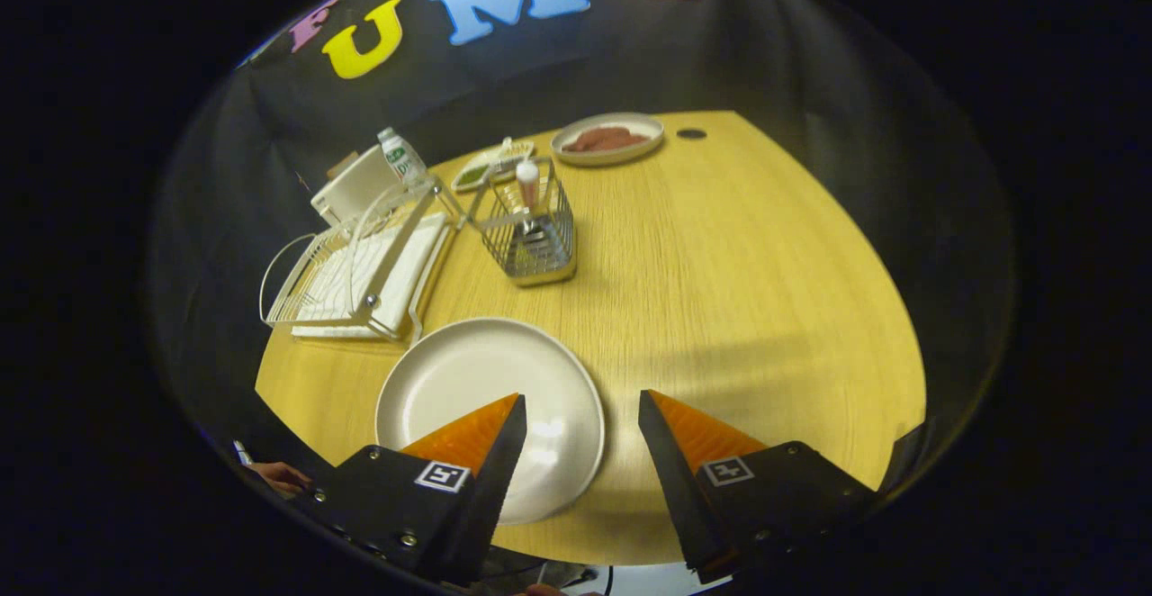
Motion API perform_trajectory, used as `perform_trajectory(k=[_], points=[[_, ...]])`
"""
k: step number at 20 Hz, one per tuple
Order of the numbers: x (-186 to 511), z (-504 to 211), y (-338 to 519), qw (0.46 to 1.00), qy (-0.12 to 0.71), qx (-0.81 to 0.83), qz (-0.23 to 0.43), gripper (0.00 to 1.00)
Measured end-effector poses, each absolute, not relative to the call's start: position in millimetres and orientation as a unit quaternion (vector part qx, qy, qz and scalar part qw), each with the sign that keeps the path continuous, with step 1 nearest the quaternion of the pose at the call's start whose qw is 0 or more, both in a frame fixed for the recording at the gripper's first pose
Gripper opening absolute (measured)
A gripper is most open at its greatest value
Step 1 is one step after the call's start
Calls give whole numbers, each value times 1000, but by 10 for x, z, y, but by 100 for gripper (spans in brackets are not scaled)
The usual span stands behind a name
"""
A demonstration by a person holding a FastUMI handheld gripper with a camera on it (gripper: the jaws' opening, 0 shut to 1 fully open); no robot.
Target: Take the plate from the dish rack, then take the spoon from the basket and place it into the plate.
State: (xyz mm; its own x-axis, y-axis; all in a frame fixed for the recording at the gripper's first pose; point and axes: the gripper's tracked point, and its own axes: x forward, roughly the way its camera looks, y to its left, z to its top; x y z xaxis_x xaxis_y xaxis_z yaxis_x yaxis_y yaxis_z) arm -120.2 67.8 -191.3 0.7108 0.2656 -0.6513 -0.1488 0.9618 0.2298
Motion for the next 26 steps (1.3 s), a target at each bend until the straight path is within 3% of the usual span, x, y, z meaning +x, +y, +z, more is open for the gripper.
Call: perform_trajectory(k=[8, 11, 17, 26], points=[[-799, -559, 629, 987, 110, 38, 107, 78], [-745, -356, 723, 992, 47, 2, 117, 78], [-464, -467, 905, 992, -11, 18, 124, 78], [22, -1219, 1109, 987, 15, 38, 154, 78]])
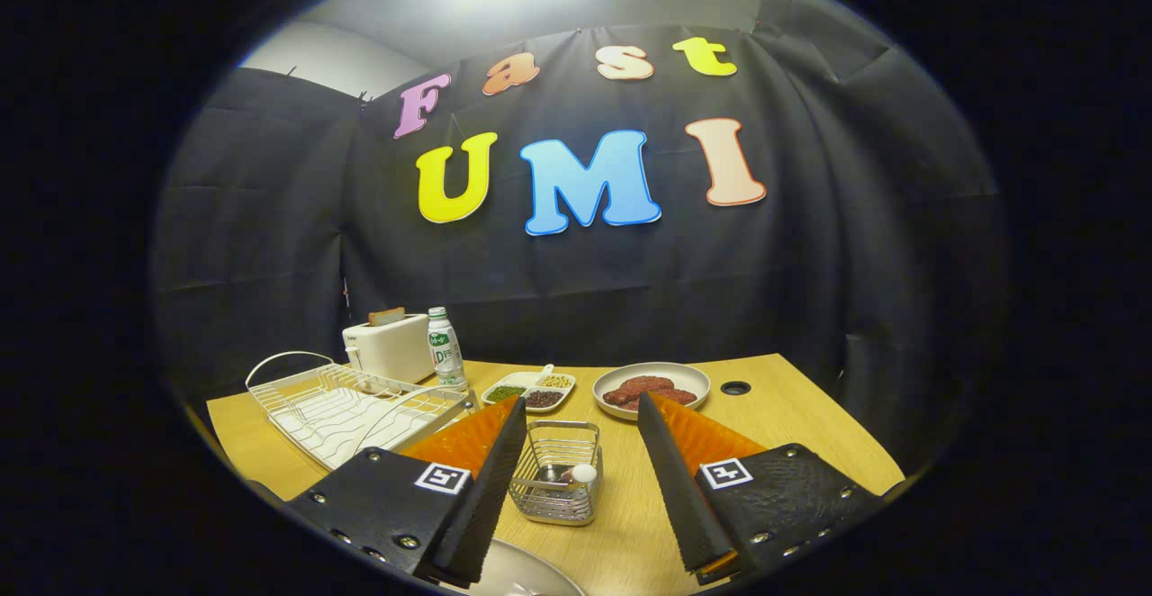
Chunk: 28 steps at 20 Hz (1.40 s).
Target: Take the plate from the dish rack, then take the spoon from the basket and place it into the plate.
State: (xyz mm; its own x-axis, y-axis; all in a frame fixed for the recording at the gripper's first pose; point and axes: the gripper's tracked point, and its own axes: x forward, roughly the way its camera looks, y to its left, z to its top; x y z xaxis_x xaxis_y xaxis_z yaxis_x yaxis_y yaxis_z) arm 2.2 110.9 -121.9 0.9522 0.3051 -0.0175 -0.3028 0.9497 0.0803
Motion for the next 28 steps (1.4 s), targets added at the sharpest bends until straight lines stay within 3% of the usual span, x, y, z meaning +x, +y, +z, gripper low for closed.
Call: perform_trajectory(k=[4, 5, 6, 7, 8, 9, 10, 11, 14, 15, 28], points=[[226, -1479, 1121, 987, 29, 33, 152, 76], [291, -1537, 1120, 987, 36, 33, 150, 66], [362, -1606, 1142, 987, 45, 32, 150, 63], [326, -1597, 1165, 986, 46, 33, 158, 46], [348, -1577, 1221, 985, 42, 32, 165, 38], [321, -1547, 1243, 984, 36, 27, 174, 20], [300, -1517, 1281, 983, 34, 19, 179, 19], [273, -1475, 1267, 984, 29, 14, 177, 10], [280, -1457, 1305, 984, 32, -16, 174, 10], [261, -1472, 1297, 984, 38, -20, 171, 4], [112, -893, 1253, 988, 47, -6, 148, 4]])
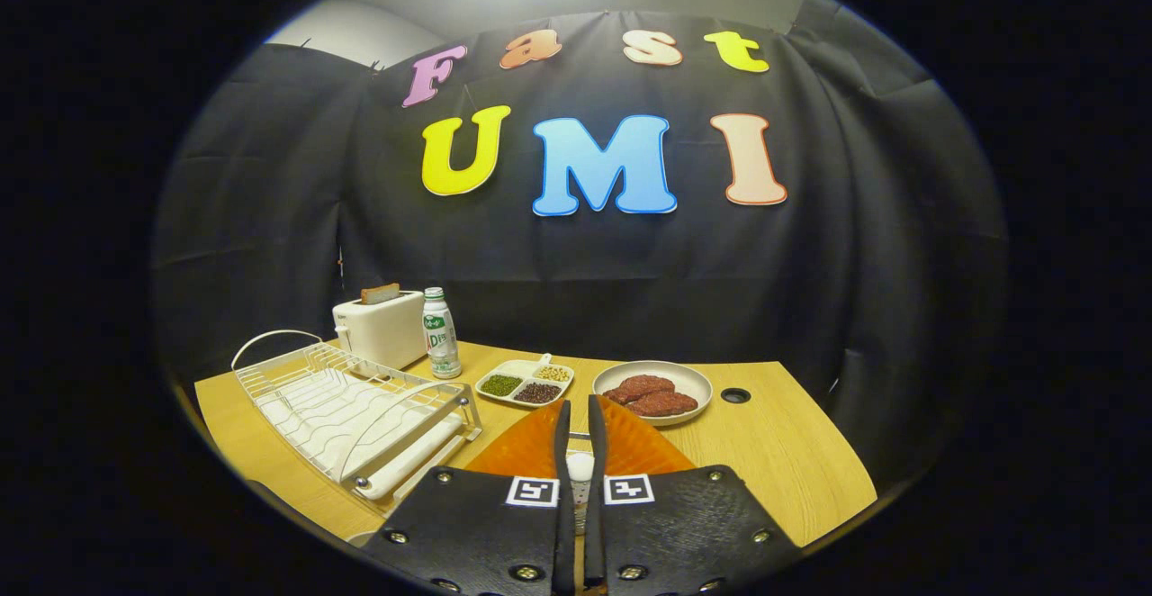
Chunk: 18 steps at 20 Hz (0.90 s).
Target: Take the plate from the dish rack, then take the spoon from the basket and place it into the plate.
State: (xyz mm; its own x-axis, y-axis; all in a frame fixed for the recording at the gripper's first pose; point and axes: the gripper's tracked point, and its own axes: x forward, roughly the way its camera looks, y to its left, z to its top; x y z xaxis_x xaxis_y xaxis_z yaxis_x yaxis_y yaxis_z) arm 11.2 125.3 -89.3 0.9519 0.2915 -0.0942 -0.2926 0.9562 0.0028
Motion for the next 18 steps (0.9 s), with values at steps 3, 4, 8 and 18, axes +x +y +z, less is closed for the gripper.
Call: perform_trajectory(k=[3, 4, 8, 18], points=[[-21, -652, 1206, 989, 50, -9, 140, 4], [-78, -568, 1200, 989, 49, -7, 138, 4], [-335, -294, 1185, 990, 60, -5, 131, 4], [-922, -192, 1091, 987, 123, -5, 103, 4]])
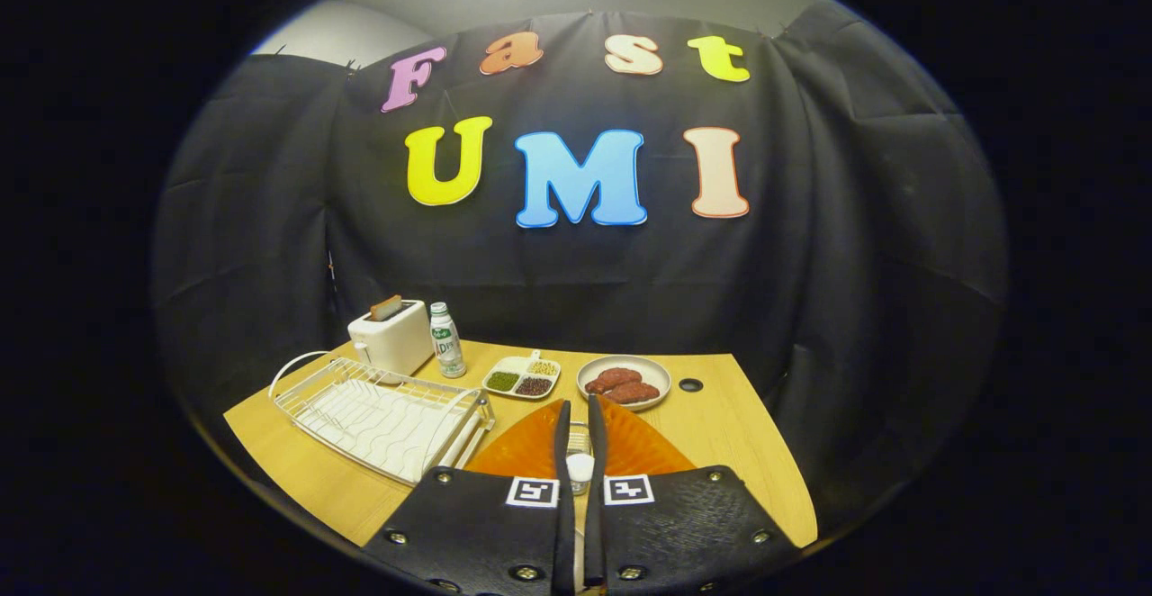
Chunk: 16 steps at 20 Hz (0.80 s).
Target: Take the plate from the dish rack, then take the spoon from the basket and place it into the plate.
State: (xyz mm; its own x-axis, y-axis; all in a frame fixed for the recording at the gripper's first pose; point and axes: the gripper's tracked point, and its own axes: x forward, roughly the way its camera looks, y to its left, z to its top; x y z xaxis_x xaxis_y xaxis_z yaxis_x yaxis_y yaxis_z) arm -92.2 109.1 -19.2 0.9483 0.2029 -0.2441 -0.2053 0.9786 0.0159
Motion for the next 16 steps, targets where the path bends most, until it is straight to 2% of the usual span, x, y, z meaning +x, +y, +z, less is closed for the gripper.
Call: perform_trajectory(k=[7, 16], points=[[-1269, -605, 1294, 974, 189, -29, 122, 4], [-1204, -993, 1693, 957, 228, -47, 174, 4]])
